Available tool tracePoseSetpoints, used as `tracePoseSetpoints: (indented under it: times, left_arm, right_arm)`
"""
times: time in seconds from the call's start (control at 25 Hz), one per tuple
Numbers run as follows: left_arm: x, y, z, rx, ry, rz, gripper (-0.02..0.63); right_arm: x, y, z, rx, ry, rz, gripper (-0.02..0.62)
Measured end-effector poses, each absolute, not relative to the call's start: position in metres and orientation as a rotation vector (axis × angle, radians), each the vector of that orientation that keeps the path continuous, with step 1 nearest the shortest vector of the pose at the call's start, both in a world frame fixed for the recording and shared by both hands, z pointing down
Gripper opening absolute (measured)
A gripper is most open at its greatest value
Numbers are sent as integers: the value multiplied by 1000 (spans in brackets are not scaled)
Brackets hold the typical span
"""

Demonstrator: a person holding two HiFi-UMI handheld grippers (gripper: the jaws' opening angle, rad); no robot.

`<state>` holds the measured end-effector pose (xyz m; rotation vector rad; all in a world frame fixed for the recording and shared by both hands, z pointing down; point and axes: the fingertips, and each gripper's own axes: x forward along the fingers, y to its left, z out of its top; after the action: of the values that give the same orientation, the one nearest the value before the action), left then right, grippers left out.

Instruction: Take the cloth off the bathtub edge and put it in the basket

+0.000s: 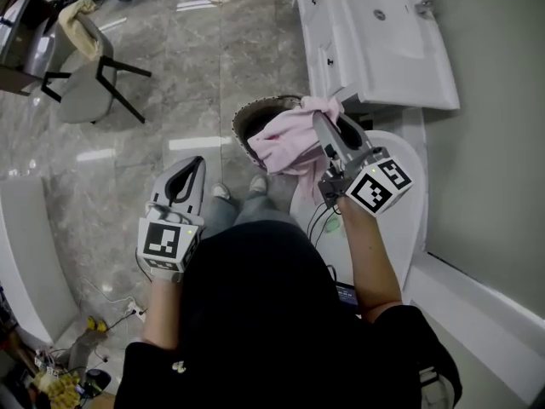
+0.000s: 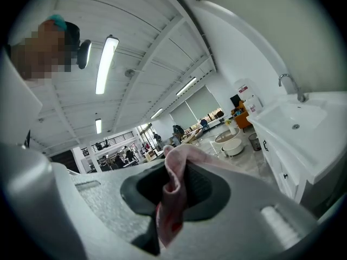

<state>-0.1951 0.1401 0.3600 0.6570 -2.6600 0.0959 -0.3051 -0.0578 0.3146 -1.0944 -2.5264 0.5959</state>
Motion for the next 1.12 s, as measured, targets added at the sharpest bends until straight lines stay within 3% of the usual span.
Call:
tracePoseSetpoints:
  times: [0.4, 0.68, 1.12]
  left_arm:
    - [-289, 196, 380, 623, -2666, 61, 11]
    - [-309, 205, 369, 667, -2671, 86, 11]
    - [-390, 257, 376, 714, -2644, 104, 11]
  right_arm:
    - [-418, 10, 343, -1117, -2468, 592, 61]
    - [-428, 17, 339, -1092, -2483, 602, 61]
    - [-505, 68, 347, -1064, -2485, 618, 61]
